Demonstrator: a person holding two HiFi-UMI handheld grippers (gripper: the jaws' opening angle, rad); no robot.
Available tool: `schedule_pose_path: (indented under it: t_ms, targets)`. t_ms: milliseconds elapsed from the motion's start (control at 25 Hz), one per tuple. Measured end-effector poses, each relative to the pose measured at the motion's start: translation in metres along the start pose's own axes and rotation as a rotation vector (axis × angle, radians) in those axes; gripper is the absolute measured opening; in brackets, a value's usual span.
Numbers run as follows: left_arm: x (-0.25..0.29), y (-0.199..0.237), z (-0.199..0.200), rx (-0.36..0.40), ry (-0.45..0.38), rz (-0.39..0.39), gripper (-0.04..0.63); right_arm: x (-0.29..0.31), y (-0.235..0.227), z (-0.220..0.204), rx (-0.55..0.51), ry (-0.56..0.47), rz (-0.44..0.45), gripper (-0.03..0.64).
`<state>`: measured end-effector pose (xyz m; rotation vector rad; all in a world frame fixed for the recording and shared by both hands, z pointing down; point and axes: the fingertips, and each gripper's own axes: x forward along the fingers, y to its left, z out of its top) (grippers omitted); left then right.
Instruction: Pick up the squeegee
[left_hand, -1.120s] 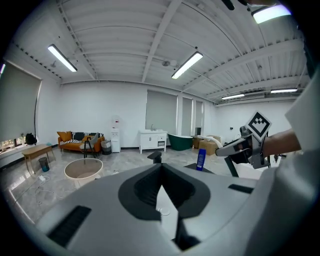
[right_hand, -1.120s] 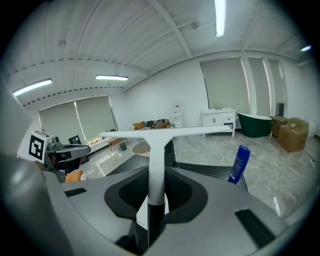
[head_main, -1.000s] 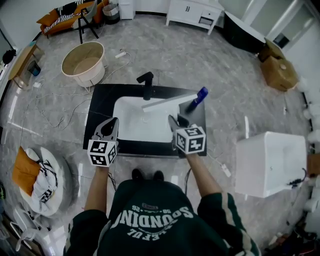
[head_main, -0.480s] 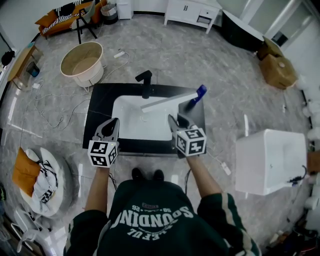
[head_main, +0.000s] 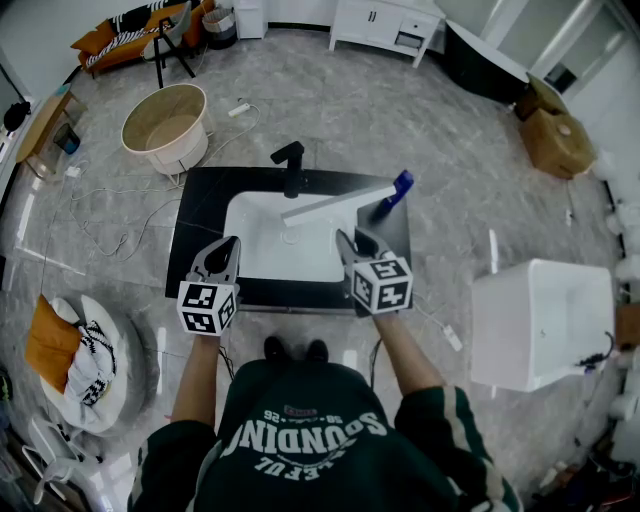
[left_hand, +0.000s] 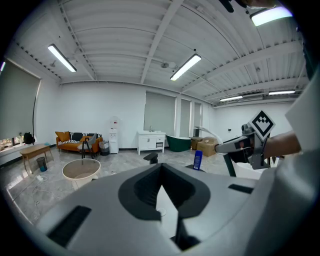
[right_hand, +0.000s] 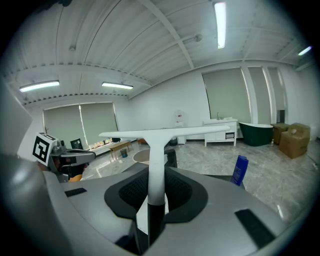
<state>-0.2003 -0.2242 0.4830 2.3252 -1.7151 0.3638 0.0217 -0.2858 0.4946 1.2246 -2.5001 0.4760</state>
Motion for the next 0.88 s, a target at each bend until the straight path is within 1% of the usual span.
schedule_pose_path:
  t_ms: [680, 880]
  targets:
    - [0.016, -0.007, -0.004, -0.006, 0.01, -0.025, 0.002, 0.003, -0.009, -0.004, 0.01, 0.005, -0.011, 0.075]
    - [0.023, -0.01, -0.003, 0.011, 0.015, -0.03, 0.002, 0.005, -0.014, -0.005, 0.016, 0.008, -0.013, 0.075]
